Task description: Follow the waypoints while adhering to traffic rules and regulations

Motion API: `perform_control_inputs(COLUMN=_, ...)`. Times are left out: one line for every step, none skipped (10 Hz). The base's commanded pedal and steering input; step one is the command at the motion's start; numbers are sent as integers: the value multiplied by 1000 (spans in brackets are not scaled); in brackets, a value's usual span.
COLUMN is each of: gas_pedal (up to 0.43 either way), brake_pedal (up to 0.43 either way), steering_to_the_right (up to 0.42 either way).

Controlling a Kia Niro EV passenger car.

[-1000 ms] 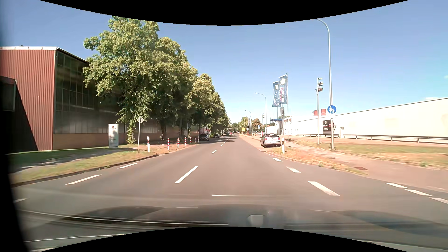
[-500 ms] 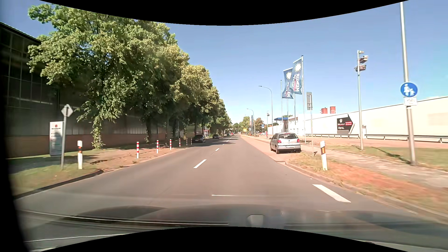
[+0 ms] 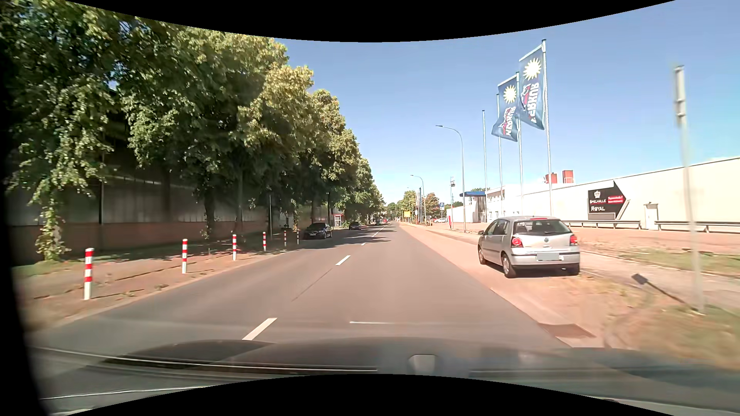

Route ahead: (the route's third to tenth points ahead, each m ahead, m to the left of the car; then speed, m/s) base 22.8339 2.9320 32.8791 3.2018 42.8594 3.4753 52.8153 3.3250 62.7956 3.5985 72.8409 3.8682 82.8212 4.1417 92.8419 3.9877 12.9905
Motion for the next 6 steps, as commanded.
perform_control_inputs(gas_pedal=138, brake_pedal=6, steering_to_the_right=-2)
perform_control_inputs(gas_pedal=150, brake_pedal=6, steering_to_the_right=-2)
perform_control_inputs(gas_pedal=150, brake_pedal=6, steering_to_the_right=-2)
perform_control_inputs(gas_pedal=150, brake_pedal=6, steering_to_the_right=0)
perform_control_inputs(gas_pedal=150, brake_pedal=6, steering_to_the_right=4)
perform_control_inputs(gas_pedal=150, brake_pedal=6, steering_to_the_right=4)
